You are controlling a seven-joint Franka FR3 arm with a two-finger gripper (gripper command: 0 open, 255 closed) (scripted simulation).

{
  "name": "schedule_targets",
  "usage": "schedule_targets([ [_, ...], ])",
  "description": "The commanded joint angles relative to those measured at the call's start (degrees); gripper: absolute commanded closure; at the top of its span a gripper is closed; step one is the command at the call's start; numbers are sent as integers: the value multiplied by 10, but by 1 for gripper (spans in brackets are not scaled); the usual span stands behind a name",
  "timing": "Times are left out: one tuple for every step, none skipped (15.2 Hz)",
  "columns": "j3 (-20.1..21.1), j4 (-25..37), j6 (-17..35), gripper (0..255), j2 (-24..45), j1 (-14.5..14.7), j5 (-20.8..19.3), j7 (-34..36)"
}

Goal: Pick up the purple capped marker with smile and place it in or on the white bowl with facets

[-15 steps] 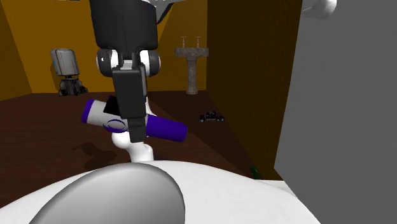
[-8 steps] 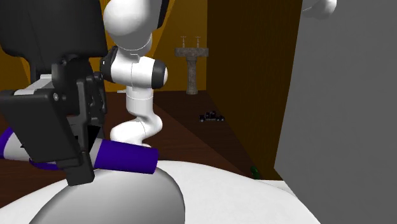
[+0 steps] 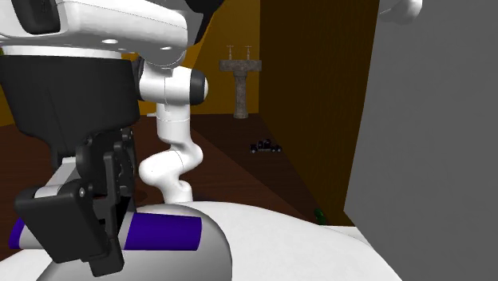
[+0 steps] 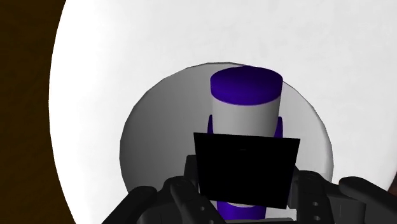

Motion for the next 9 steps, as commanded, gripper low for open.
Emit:
schedule_targets([
  [1,-30,21,255,-13,9,-10,4],
  [2,-52,36,255,-21,14,-16,8],
  [2,-52,36,255,-21,14,-16,8],
  [2,-52,37,255,-21,14,-16,8],
  [2,-52,37,255,-21,14,-16,8],
  [2,-52,36,255,-21,14,-16,8],
  [2,-52,36,255,-21,14,-16,8],
  [2,-52,36,255,-21,14,-16,8],
  [2,-52,36,255,-21,14,-16,8],
])
